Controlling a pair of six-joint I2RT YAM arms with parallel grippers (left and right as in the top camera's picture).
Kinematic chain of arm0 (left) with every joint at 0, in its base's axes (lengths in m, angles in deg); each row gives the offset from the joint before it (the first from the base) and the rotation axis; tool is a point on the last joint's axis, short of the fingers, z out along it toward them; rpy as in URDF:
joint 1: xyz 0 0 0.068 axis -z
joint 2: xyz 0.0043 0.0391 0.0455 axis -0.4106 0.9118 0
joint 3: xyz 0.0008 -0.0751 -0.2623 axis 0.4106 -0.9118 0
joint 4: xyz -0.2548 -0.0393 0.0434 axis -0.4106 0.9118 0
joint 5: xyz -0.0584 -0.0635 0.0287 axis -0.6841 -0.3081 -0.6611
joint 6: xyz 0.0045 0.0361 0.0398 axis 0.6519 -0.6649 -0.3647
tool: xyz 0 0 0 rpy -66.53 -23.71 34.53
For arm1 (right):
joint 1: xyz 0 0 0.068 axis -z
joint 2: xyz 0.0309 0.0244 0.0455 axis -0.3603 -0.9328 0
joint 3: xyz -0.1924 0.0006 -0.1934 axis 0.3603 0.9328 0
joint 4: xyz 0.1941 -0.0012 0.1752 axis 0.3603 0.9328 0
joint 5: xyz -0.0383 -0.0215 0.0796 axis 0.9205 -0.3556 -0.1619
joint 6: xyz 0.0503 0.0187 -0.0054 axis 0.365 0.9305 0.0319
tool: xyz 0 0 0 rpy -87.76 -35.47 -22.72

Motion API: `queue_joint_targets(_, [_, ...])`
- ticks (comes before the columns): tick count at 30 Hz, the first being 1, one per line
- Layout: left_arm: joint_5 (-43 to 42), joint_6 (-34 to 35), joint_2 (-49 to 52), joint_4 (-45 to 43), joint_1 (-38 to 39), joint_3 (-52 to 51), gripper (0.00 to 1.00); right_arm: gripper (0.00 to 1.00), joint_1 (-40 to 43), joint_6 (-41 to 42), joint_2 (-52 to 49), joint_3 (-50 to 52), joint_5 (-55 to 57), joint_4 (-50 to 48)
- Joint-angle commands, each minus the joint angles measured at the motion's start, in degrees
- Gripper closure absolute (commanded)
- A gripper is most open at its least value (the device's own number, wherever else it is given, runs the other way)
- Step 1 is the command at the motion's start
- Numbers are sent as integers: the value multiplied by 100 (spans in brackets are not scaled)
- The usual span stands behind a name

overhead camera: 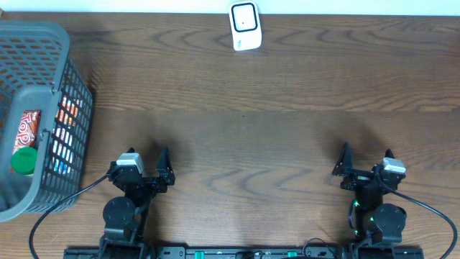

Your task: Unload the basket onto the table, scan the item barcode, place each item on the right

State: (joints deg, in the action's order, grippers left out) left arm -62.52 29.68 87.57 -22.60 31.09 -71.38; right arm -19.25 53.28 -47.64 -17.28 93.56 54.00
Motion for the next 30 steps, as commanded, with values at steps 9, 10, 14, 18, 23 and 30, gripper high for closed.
queue_joint_targets(9, [-50,-111,-2,166,-13,-118,12,1,17,-61,4,9,70,9])
queue_joint_targets(10, [-50,-111,-2,166,-13,-118,12,1,17,-61,4,9,70,9])
queue_joint_targets(14, [-50,-111,-2,166,-13,-118,12,1,17,-63,4,9,68,9])
queue_joint_targets(18, [-50,-111,-2,164,-13,-118,12,1,17,-63,4,9,70,9])
queue_joint_targets(23, [-48,-111,-4,125,-13,-118,12,1,17,-63,4,9,70,9])
queue_joint_targets(30, [-223,-120,-2,101,-13,-114,12,1,17,-63,4,9,68,9])
